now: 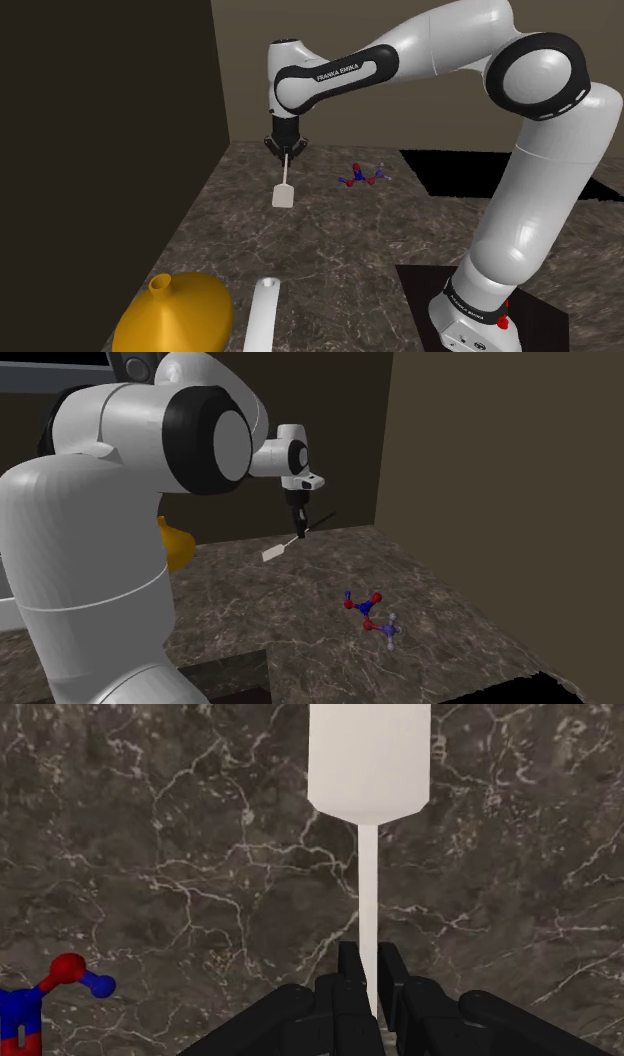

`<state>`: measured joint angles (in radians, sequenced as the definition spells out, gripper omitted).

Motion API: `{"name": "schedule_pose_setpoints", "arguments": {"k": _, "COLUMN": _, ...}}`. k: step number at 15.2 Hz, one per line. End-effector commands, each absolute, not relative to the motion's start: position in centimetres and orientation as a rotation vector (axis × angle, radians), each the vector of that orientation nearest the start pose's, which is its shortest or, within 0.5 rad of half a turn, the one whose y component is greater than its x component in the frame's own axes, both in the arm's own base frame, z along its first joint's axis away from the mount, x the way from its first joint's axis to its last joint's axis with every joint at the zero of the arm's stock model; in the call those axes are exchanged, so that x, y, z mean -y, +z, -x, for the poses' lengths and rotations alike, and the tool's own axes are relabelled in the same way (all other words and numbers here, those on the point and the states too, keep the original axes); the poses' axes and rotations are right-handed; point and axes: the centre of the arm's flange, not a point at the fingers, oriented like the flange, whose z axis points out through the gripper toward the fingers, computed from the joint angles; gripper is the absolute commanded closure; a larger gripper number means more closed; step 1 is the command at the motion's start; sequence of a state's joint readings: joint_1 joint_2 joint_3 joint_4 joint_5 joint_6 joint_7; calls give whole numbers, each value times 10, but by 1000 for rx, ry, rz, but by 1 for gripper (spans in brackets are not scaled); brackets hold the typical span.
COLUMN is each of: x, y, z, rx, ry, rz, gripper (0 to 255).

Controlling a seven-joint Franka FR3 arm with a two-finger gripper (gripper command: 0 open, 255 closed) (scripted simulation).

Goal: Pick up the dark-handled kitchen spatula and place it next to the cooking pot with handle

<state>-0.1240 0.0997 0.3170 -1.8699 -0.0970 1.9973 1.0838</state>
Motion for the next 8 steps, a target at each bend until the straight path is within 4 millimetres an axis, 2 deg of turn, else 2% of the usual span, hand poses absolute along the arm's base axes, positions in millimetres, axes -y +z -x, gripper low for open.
{"name": "schedule_pose_setpoints", "arguments": {"k": 1, "x": -103, "y": 476, "z": -581, "rx": -1312, "ry": -96, "rz": 2883, "gripper": 255}}
{"name": "schedule_pose_setpoints", "arguments": {"k": 8, "x": -103, "y": 513, "z": -581, "rx": -1312, "ry": -96, "rz": 2883, "gripper": 255}}
